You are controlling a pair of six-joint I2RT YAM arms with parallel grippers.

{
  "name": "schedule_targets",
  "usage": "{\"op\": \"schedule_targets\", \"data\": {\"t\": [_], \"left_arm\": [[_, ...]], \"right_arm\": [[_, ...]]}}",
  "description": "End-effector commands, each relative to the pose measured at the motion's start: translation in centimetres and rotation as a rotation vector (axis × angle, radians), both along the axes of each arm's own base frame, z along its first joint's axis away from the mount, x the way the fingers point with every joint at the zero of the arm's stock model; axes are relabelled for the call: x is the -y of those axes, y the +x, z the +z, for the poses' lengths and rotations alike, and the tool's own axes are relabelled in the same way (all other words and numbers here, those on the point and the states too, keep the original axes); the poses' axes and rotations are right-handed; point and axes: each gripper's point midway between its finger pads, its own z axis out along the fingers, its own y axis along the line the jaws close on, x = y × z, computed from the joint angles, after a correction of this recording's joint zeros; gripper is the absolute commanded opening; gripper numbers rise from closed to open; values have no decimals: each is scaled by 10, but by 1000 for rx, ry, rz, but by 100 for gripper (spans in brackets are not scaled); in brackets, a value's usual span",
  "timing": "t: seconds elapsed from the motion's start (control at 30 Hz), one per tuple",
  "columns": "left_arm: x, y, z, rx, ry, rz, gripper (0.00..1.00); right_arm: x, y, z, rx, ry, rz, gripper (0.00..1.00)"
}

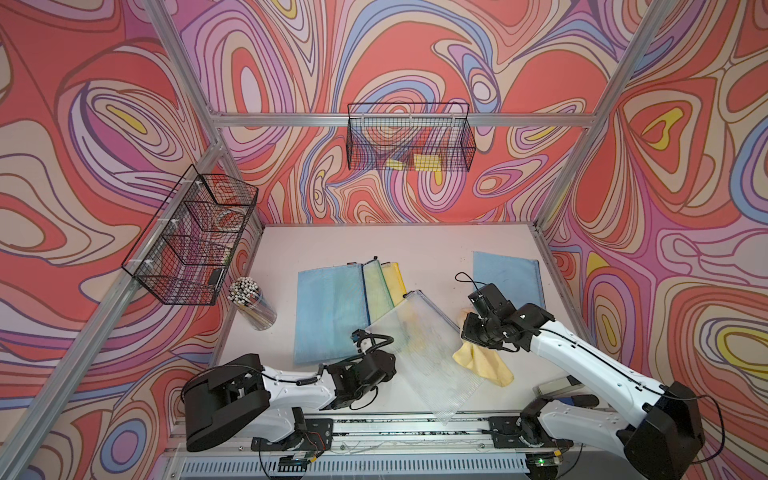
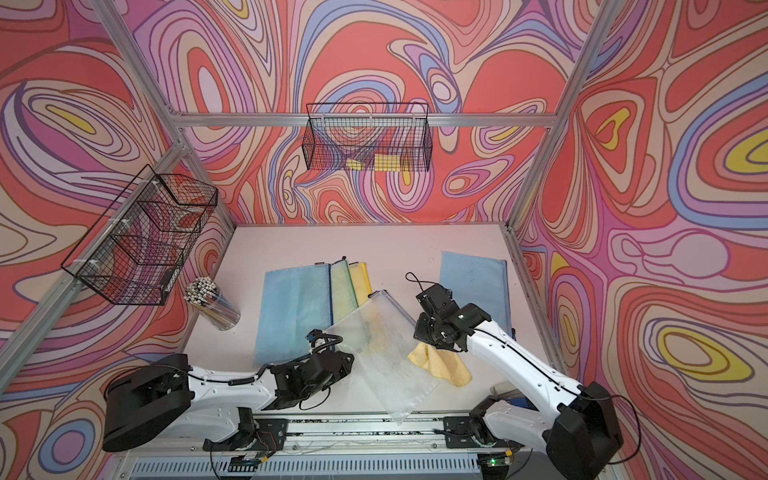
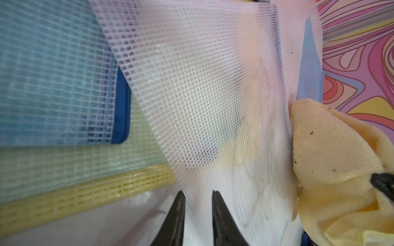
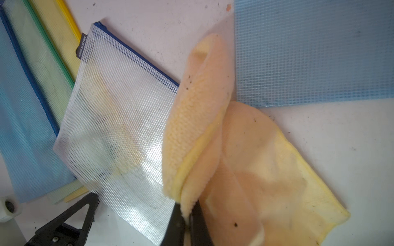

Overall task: Wipe the document bag
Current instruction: Wipe the dirt from the document bag.

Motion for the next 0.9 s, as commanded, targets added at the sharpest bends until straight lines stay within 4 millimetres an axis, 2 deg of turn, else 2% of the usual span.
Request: {"op": "schedule_targets", "data": {"t": [0.0, 0.2, 0.4, 0.63, 0.77, 0.87], "left_arm": [[6, 5, 6, 48, -18, -1, 21], [11, 11, 11, 85, -1, -16, 18], [25, 17, 17, 120, -4, -44, 16], [33, 21, 27, 153, -1, -69, 6], [29, 23, 43, 189, 49, -99, 0], [25, 25, 50, 189, 74, -135, 0]], "right_arm": [[1, 1, 0, 10, 5, -2, 0], [-1, 2, 0, 9, 11, 1, 0], [-1, 2, 0, 11, 13, 1, 0], [-4, 3, 5, 24, 33, 7, 0], [-20, 12, 18, 65, 102, 46, 0], [-45, 25, 31, 98, 194, 104, 0]]}}
